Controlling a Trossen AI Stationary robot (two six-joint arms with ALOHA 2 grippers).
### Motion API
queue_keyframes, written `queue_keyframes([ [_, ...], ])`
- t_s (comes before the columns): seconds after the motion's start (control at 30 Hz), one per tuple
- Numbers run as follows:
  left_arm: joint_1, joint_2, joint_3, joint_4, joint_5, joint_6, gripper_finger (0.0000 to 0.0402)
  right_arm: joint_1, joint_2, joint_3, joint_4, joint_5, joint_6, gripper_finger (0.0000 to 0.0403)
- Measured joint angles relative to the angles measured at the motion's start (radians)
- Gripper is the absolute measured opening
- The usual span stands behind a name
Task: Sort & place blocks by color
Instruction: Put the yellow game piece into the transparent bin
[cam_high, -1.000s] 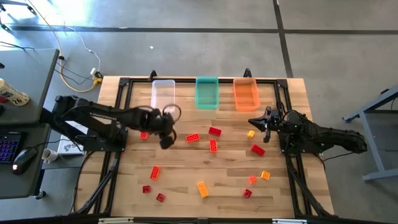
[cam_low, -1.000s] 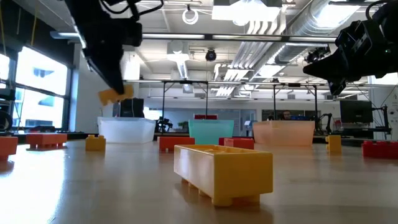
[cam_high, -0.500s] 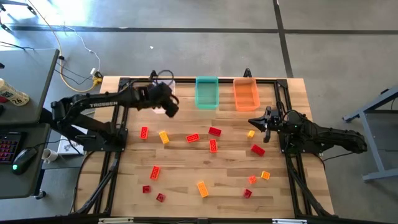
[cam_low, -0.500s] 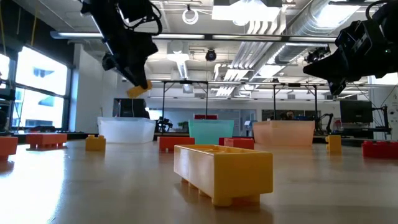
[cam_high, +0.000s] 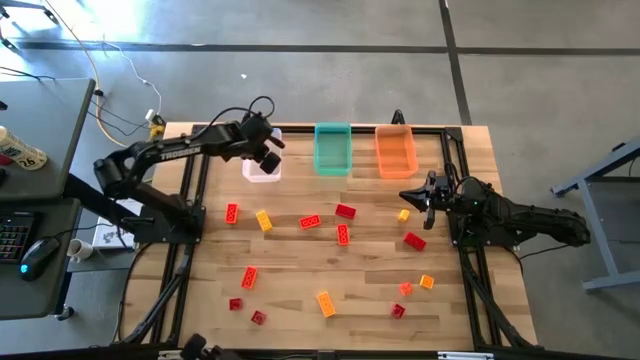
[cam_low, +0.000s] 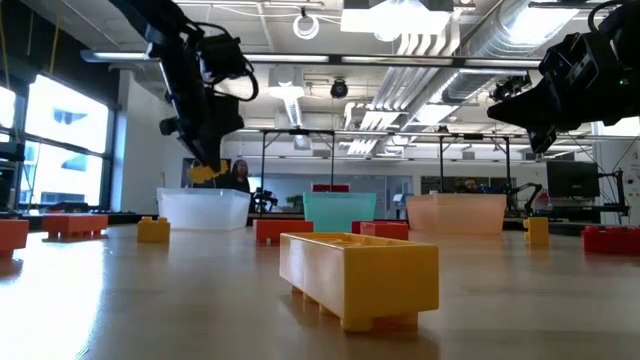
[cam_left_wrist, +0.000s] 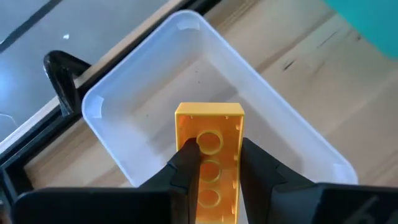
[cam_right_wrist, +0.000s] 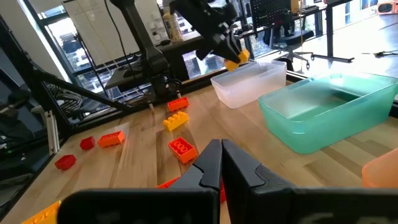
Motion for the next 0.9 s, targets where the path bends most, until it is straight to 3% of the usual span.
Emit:
queue_keyframes([
  [0.63, 0.104, 0.087, 0.0, 0.039, 0.093, 0.08, 0.0101, 0.0, 0.0, 0.0, 0.0, 0.0, 0.0, 0.0],
  [0.9, 0.123, 0.087, 0.0, 0.08, 0.239, 0.124, 0.0142, 0.0, 0.0, 0.0, 0.0, 0.0, 0.0, 0.0],
])
